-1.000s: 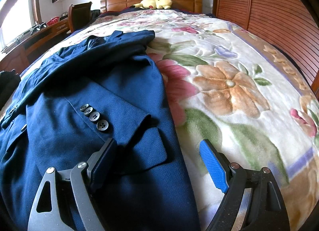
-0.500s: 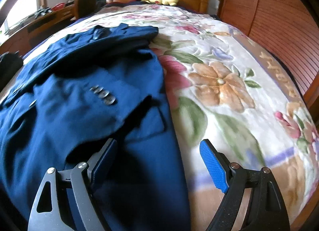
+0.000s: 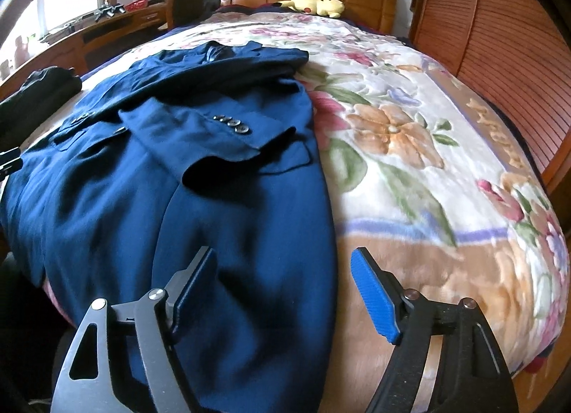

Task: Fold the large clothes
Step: 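Grasp the jacket hem with both grippers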

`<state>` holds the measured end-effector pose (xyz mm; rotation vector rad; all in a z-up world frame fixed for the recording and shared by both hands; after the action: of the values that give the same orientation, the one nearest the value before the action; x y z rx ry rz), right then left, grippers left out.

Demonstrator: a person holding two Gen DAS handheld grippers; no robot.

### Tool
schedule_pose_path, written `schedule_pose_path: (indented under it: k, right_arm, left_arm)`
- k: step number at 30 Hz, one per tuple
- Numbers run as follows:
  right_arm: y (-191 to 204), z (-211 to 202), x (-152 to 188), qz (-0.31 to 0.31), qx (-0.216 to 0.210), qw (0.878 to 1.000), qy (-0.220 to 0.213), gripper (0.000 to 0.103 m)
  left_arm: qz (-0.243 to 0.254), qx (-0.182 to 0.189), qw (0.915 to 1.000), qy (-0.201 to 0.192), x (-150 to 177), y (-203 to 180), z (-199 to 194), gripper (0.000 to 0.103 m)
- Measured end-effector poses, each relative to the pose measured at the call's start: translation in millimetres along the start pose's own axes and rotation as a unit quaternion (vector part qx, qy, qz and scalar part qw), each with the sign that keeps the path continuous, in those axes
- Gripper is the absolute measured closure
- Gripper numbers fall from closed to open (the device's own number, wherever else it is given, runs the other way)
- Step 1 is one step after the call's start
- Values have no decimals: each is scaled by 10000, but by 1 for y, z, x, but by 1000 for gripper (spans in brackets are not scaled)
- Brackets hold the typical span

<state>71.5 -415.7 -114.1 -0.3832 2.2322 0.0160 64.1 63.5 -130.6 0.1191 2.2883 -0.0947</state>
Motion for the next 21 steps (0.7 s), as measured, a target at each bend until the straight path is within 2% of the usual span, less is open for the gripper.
schedule_pose_path:
  k: [9, 12, 13, 15, 17, 21]
  right_arm:
    - [1, 6, 9, 116, -62, 9999, 101, 30]
    - [4, 7, 9, 128, -165, 9997, 89, 39]
    - [6, 8, 8, 131, -205, 9997, 99, 45]
    - [8, 7, 7, 122, -297, 9994, 111, 53]
    - [12, 7, 5, 39, -305, 9995, 122, 70]
    - [20, 8, 4, -94, -366, 9992, 128, 80]
  left_arm:
    - [-29, 26, 10000, 73, 13, 5, -3, 24]
    - [-62, 65, 9999, 64, 18, 7, -9, 24]
    - [-73, 102, 9999, 33, 19, 7, -12, 24]
    - [-96, 174, 9998, 13, 23, 7, -16, 32]
    - [-73, 153, 9999, -4, 25, 7, -19, 38]
    - [-129, 252, 9996, -35, 31, 7, -23, 40]
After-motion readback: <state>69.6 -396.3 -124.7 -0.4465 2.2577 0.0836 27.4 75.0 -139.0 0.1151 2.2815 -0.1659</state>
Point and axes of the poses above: each gripper's, at about its wrist camera, not at the fingertips, and z roughly the way its jaws point, y to its left, x to its underside, the point moved 7 cm from there along z, roughly the way its jaws point, and after that the axes turned 1 degree about x, right-handed, at the moved point
